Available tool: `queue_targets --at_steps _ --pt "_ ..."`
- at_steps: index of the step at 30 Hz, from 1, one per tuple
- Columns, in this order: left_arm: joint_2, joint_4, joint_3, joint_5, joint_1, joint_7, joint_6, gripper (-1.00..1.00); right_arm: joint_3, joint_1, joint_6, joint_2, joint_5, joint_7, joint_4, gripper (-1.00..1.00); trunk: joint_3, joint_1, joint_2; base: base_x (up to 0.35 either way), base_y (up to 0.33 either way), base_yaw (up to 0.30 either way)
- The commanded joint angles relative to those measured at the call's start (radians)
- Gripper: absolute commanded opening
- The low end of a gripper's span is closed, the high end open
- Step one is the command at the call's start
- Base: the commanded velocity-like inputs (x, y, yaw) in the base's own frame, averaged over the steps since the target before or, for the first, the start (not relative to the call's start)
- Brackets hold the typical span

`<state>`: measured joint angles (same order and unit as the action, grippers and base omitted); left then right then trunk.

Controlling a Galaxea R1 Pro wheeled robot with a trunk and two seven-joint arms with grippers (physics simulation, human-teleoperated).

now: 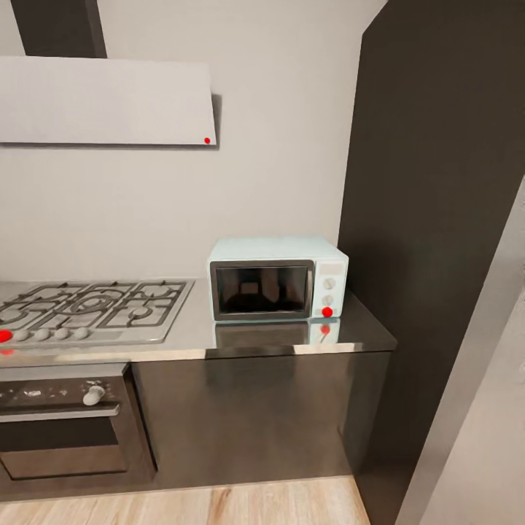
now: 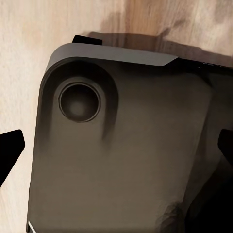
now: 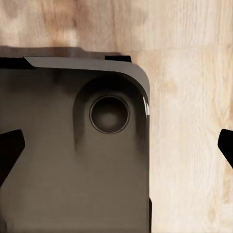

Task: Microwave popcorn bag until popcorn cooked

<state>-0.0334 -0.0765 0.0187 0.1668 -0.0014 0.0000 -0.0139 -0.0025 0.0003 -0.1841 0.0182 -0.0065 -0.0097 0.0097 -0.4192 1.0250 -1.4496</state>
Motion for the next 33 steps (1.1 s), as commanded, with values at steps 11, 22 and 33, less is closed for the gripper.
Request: queue_targets --at_steps 11,22,33 --pt "0.0 0.0 0.001 0.007 0.0 0.0 -0.001 1.0 -0.002 0.0 0.001 -0.001 -0.007 0.003 0.001 1.0 -0.001 0.0 0.0 0.0 0.0 -0.001" --pt "0.0 0.0 0.001 0.007 0.0 0.0 -0.001 1.0 -0.001 0.0 0.006 -0.001 0.0 -0.002 0.001 1.0 -0.001 0.0 0.0 0.04 0.0 0.0" --pt "0.0 -0.001 0.001 0.007 0.0 0.0 -0.001 1.0 0.003 0.0 0.0 -0.001 0.004 0.0 0.001 1.0 -0.001 0.0 0.0 0.197 0.0 0.0"
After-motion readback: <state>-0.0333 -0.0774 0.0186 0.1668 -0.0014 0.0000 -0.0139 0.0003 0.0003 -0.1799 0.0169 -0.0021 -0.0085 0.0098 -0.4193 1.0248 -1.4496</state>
